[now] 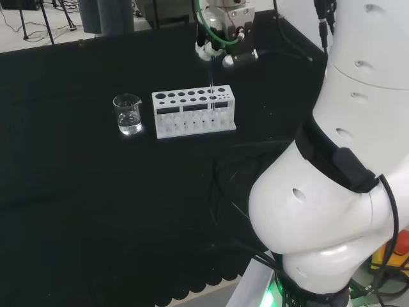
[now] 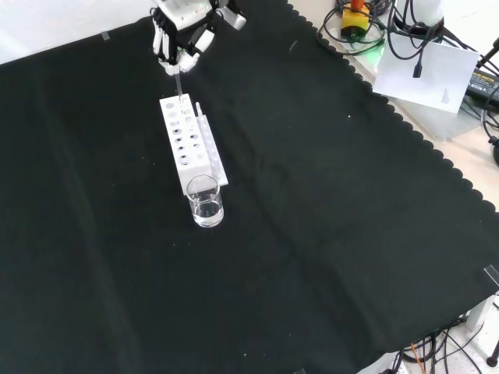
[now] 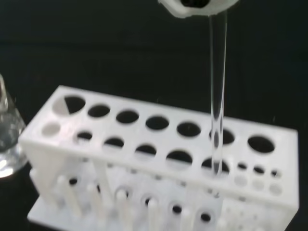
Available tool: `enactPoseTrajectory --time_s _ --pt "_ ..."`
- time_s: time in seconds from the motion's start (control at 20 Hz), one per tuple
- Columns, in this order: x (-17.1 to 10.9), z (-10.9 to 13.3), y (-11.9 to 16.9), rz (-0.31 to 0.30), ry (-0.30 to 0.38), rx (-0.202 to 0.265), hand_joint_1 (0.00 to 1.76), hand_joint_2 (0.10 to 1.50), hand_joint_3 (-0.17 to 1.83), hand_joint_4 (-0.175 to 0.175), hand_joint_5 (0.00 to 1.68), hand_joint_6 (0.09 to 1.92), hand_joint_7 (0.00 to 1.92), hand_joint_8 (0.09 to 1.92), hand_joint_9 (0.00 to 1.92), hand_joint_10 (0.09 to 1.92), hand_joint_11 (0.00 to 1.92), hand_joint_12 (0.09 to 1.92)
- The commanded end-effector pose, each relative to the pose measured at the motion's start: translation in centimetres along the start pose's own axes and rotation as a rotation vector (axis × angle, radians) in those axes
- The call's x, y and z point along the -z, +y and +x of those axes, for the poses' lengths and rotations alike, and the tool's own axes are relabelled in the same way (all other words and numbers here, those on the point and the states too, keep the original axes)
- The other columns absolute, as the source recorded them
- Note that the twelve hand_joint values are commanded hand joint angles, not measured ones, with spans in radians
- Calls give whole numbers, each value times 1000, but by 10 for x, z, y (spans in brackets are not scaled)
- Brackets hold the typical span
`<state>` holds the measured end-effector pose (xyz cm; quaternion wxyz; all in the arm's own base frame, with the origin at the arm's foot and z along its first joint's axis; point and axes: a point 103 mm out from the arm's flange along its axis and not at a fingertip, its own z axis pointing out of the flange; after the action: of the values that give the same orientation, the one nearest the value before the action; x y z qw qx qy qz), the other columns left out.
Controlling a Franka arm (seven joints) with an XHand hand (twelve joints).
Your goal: Take the glass rod from the white test tube rack.
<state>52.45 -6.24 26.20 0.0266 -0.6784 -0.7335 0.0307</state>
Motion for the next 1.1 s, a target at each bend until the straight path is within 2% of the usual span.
enactPoseTrajectory --time_s 0.05,0.45,0.5,0.6,0.7,0.85,1.1 --pt "49 -2 -12 -69 6 -5 1412 1035 0 -175 1295 87 986 1078 1260 808 1559 662" --pt "102 5 -40 -88 -22 -13 1411 1041 1 -175 1282 87 973 1097 1240 845 1561 675" --pt "108 7 -43 -96 -23 -11 1409 1052 -6 -175 1220 152 959 1121 1223 879 1535 733" --pt "120 13 -48 -113 -20 -5 1401 1079 2 -175 1066 456 898 1217 1154 1008 1522 765" --pt "132 18 -51 -130 -19 1 1397 1096 0 -175 1002 580 869 1263 1120 1070 1522 767" --pt "144 21 -54 -139 -25 5 1396 1101 -1 -175 980 618 858 1280 1108 1091 1522 766" --pt "146 24 -58 -143 -32 13 1395 1103 0 -175 976 625 855 1284 1103 1101 1522 766"
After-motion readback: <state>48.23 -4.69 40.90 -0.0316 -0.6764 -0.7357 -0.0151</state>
